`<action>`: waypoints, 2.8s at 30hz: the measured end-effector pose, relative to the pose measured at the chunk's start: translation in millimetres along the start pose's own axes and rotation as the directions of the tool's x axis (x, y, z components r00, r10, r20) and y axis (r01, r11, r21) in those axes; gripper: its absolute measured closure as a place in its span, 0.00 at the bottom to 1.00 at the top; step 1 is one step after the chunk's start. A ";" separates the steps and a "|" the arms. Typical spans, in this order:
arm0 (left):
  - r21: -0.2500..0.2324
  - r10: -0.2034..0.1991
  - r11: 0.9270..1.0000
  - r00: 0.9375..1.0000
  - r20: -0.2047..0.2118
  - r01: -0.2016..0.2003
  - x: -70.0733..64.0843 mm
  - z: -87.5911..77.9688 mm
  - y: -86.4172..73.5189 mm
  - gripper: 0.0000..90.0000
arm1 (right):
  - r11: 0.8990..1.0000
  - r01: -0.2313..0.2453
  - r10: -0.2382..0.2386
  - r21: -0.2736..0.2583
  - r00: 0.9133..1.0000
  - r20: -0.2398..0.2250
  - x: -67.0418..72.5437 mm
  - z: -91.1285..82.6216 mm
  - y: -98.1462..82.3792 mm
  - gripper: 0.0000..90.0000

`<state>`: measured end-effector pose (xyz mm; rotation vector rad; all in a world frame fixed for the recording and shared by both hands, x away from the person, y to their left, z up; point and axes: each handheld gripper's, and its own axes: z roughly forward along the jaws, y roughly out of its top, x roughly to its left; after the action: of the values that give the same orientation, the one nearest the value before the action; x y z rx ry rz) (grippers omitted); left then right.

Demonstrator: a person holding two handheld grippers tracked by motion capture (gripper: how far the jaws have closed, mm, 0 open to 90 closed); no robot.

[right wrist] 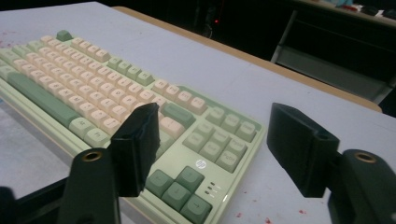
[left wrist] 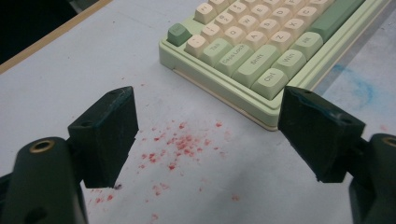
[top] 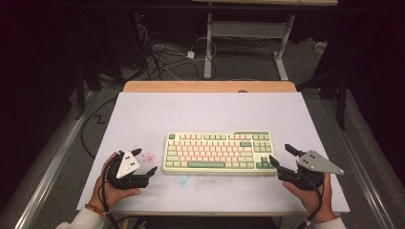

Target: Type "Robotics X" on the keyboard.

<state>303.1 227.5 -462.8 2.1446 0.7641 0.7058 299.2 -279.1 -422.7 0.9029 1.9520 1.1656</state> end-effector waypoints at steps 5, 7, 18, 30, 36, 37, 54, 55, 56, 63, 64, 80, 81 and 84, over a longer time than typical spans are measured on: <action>-0.007 0.001 1.000 1.000 -0.005 -0.001 -0.5 -1.6 -0.4 0.24 | 0.999 0.033 -0.032 0.013 0.998 -0.050 1.8 8.6 4.9 0.67; -0.010 -0.010 1.000 1.000 -0.004 0.010 0.8 -1.5 -0.6 0.25 | 0.999 0.044 -0.043 0.019 0.997 -0.069 3.5 12.8 8.3 0.75; 0.010 -0.011 1.000 1.000 -0.007 0.011 4.8 3.9 3.9 0.30 | 0.996 0.085 -0.083 0.012 0.984 -0.155 14.7 26.6 27.0 1.00; 0.020 -0.070 0.997 0.989 0.127 0.069 17.9 18.7 34.3 0.70 | 0.994 0.109 -0.102 0.031 0.976 -0.190 27.9 43.7 32.8 1.00; 0.042 -0.009 0.999 0.978 0.207 0.001 10.5 32.6 62.8 0.98 | 0.993 0.112 -0.101 0.039 0.974 -0.204 31.6 40.3 28.6 1.00; 0.048 0.004 0.999 0.979 0.204 -0.014 8.7 36.0 67.1 0.98 | 0.993 0.115 -0.104 0.038 0.973 -0.205 32.4 39.2 27.8 1.00; 0.138 0.075 0.983 0.949 0.307 -0.122 -13.6 92.0 110.3 0.98 | 0.997 0.071 -0.070 -0.003 0.987 -0.142 29.9 28.0 16.4 0.42; 0.138 0.071 0.983 0.948 0.310 -0.118 -14.4 94.2 111.7 0.98 | 0.997 0.071 -0.071 -0.004 0.988 -0.140 30.4 28.2 16.2 0.38; 0.140 0.073 0.983 0.947 0.313 -0.122 -15.0 96.8 113.4 0.98 | 0.998 0.071 -0.070 -0.003 0.989 -0.133 31.6 28.6 16.1 0.32; 0.166 0.081 0.976 0.940 0.333 -0.142 -20.2 113.2 120.6 0.98 | 0.995 0.096 -0.096 0.000 0.990 -0.101 37.6 29.3 16.0 0.27; 0.168 0.078 0.976 0.939 0.335 -0.141 -20.1 114.2 120.8 0.98 | 0.995 0.096 -0.096 0.000 0.990 -0.101 37.6 29.3 16.0 0.27; 0.194 0.071 0.971 0.944 0.322 -0.140 -18.8 127.0 119.8 0.98 | 0.994 0.108 -0.107 0.006 0.988 -0.109 38.8 29.6 14.3 0.31; 0.193 0.071 0.971 0.943 0.324 -0.140 -18.7 127.0 119.8 0.98 | 0.994 0.111 -0.109 0.015 0.987 -0.116 39.0 30.9 14.4 0.42; 0.195 0.073 0.970 0.944 0.323 -0.142 -18.7 127.4 119.7 0.98 | 0.991 0.123 -0.116 0.049 0.985 -0.130 37.8 36.8 14.5 0.70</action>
<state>412.5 90.8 -446.8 2.4353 0.5752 0.3310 312.7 -226.7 -430.6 0.7446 2.1198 1.1272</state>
